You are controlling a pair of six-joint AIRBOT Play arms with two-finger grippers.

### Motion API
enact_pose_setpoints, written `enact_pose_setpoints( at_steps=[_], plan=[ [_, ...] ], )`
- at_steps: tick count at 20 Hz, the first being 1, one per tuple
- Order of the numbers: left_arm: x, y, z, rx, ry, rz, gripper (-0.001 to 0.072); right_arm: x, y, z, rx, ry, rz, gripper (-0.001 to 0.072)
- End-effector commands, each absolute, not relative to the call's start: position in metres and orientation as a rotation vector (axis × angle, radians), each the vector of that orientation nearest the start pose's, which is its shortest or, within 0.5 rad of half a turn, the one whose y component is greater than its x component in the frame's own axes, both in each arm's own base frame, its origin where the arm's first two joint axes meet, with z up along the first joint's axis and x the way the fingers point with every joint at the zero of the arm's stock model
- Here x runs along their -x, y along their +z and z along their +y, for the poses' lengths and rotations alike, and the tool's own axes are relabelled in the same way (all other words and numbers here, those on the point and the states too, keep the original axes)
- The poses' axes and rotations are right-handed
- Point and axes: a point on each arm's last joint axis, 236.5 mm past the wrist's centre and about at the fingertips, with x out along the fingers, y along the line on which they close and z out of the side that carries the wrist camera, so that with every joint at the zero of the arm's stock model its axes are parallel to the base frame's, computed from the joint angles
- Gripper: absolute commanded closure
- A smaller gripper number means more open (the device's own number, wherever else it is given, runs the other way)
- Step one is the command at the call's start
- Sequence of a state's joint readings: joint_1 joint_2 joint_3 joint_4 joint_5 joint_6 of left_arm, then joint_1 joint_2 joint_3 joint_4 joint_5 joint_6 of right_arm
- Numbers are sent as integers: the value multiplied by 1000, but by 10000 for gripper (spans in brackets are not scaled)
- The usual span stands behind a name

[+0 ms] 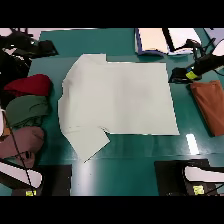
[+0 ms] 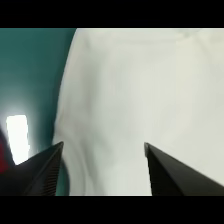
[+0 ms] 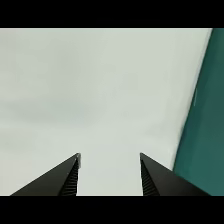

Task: Fold the shirts.

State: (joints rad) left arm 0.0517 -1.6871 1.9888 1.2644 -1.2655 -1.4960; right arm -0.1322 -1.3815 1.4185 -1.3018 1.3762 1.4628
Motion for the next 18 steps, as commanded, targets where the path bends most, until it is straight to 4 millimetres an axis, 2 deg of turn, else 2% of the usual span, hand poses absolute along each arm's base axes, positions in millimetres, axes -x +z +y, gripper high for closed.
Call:
enact_pose_setpoints(
  at_steps=[1,4,5,6,8,9,11,14,16,17,18],
  plan=[
    [-496,128,-1,236,-145,1073,112,-354,27,-17,-243,120,1384,280],
    [-452,112,4,250,-123,1123,111,-281,-16,-46,-373,31,1496,274],
    [-435,105,2,245,-124,1132,111,-255,-31,-52,-429,0,1532,217],
    [-418,97,-1,254,-118,1139,111,-230,-45,-56,-489,-26,1571,182],
    [-388,79,-5,267,-108,1160,111,-193,-68,-54,-594,-41,1628,184],
    [-371,70,-7,273,-106,1181,111,-186,-75,-47,-655,-21,1628,184],
    [-346,55,-11,281,-105,1220,111,-188,-87,-33,-761,5,1600,189],
    [-329,43,-14,286,-105,1249,111,-198,-97,-8,-823,76,1620,212],
    [-328,44,-14,269,-118,1249,111,-206,-103,4,-801,110,1630,289],
    [-327,43,-14,262,-122,1255,110,-206,-105,9,-771,125,1639,385],
    [-324,42,-13,254,-120,1267,111,-207,-105,15,-734,146,1645,550]
  ],
)
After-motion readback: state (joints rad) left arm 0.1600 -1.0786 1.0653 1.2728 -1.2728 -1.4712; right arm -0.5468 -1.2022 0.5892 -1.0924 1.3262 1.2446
